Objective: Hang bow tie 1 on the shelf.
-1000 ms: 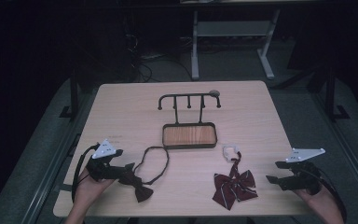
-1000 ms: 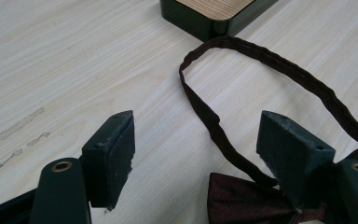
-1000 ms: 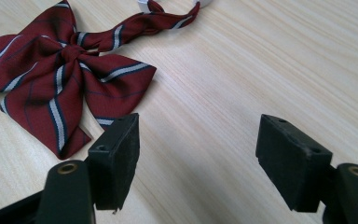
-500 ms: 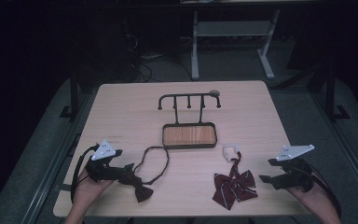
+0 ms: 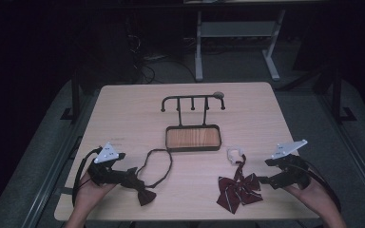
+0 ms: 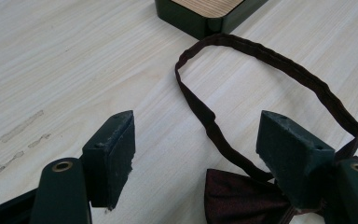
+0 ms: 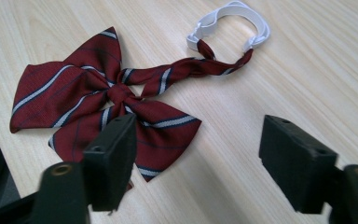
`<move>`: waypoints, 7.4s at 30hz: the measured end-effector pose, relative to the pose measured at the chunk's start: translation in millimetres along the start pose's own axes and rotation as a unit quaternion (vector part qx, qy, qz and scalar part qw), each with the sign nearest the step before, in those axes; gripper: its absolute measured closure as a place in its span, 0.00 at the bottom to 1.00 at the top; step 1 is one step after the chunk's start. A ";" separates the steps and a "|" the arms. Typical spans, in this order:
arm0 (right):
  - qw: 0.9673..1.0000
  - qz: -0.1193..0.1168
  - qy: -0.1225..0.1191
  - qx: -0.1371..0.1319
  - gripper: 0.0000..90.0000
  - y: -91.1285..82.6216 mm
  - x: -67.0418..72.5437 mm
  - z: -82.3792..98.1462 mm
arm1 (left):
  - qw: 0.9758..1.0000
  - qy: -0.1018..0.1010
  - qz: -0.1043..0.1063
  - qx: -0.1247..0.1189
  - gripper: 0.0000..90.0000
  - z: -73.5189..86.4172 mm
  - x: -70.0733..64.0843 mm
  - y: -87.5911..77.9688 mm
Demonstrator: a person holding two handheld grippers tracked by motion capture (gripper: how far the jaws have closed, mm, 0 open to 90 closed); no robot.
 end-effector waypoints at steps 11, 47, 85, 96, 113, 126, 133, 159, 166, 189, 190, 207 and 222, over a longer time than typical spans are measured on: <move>0.999 -0.017 -0.029 0.018 0.42 12.6 -0.1 -22.5 | 1.000 0.004 -0.002 0.005 0.32 1.6 -0.4 1.4; 0.995 -0.027 -0.038 0.088 0.63 47.8 -19.2 -66.2 | 1.000 0.014 0.000 0.012 0.32 1.1 -1.7 4.2; 0.983 0.008 -0.035 0.181 0.76 87.2 -28.1 -61.3 | 1.000 0.012 0.003 0.015 0.32 2.1 -2.4 4.4; 0.980 0.004 -0.037 0.193 0.83 89.9 -26.8 -58.9 | 1.000 0.014 0.007 0.013 0.32 0.7 -4.1 4.3; 0.981 -0.008 -0.047 0.187 0.95 84.7 -24.3 -59.8 | 1.000 0.011 0.010 0.016 0.32 1.6 -4.0 5.2; 0.987 -0.048 -0.039 0.149 0.97 66.5 -22.2 -64.1 | 1.000 0.011 0.006 0.011 0.32 1.1 -3.4 3.4; 0.988 -0.045 -0.058 0.138 0.97 57.3 -21.4 -67.3 | 1.000 0.011 0.005 0.012 0.32 1.1 -3.6 3.3; 0.990 -0.057 -0.099 0.086 0.97 12.5 -11.6 -98.5 | 1.000 0.013 0.004 0.011 0.31 0.9 -3.5 3.8; 0.990 -0.053 -0.109 0.078 0.97 3.4 -10.4 -109.6 | 1.000 0.013 0.004 0.011 0.31 0.8 -3.8 3.7; 0.989 -0.038 -0.129 0.063 0.97 -19.6 -12.0 -145.6 | 1.000 0.011 0.005 0.009 0.31 1.4 -2.8 4.6; 0.989 -0.039 -0.128 0.063 0.97 -21.0 -12.0 -147.2 | 1.000 0.014 0.005 0.013 0.31 1.8 -2.1 4.1; 0.988 -0.031 -0.137 0.064 0.97 -30.5 -17.7 -171.1 | 1.000 0.011 0.006 0.008 0.31 1.2 -2.7 4.1; 0.988 -0.022 -0.140 0.061 0.97 -34.3 -22.1 -194.5 | 1.000 0.012 0.006 0.006 0.31 0.8 -2.6 2.8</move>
Point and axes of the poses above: each handheld gripper's, and its own axes: y roughly forward along the jaws, z roughly out of its underside, x roughly to its left, the point moved 8 cm from there along y, roughly forward along the jaws, and after that the axes turned 14 degrees about z, right-handed, at the moved point
